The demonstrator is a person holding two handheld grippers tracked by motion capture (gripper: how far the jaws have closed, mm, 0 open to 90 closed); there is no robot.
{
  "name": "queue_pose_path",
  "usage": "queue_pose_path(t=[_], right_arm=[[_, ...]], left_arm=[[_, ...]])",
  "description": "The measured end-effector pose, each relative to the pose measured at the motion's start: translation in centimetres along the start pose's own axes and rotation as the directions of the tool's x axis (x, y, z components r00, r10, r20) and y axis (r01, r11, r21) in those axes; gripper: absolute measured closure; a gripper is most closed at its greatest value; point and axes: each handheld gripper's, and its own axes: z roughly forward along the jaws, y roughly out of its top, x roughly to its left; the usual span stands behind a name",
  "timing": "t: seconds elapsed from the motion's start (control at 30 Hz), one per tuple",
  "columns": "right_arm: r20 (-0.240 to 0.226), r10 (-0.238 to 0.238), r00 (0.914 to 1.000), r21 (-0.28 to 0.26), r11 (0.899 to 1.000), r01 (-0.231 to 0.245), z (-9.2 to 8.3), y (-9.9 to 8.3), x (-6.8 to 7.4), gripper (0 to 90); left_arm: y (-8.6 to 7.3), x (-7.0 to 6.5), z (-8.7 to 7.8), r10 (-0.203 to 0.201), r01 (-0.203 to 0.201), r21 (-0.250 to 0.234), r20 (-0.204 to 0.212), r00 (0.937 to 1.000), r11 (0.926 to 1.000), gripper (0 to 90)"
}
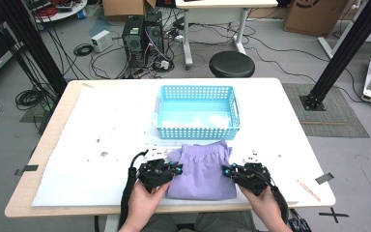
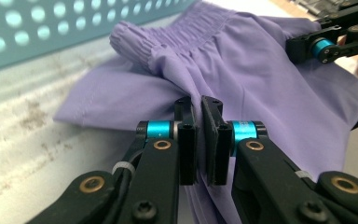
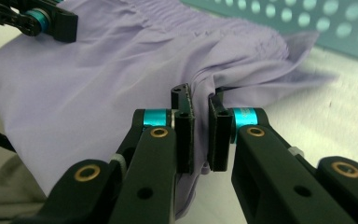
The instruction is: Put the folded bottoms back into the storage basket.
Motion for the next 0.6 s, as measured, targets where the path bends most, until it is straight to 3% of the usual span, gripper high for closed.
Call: queue_pose_path(t=[0.33, 0.5, 0.6], right_arm=[[-0.016, -0.021, 0.9996, -0.096, 0.995, 0.020, -2.6, 2.5, 0.4, 84.4], [-0.016, -0.038, 0.9992, -0.140, 0.989, 0.035, -3.7, 4.8, 0.3, 84.4], [-0.002, -0.059, 0.9983, -0.167, 0.984, 0.057, -4.1, 6.6, 0.0, 84.4]], left_arm=[[3.1, -0.7, -2.4, 0.053, -0.052, -0.074, 0.020, 0.9984, 0.9959, 84.9], [5.8, -0.5, -3.4, 0.084, -0.081, -0.106, 0.023, 0.9962, 0.9911, 84.9], [7.6, 0.3, -3.8, 0.089, -0.086, -0.128, 0.020, 0.9959, 0.9881, 84.9]])
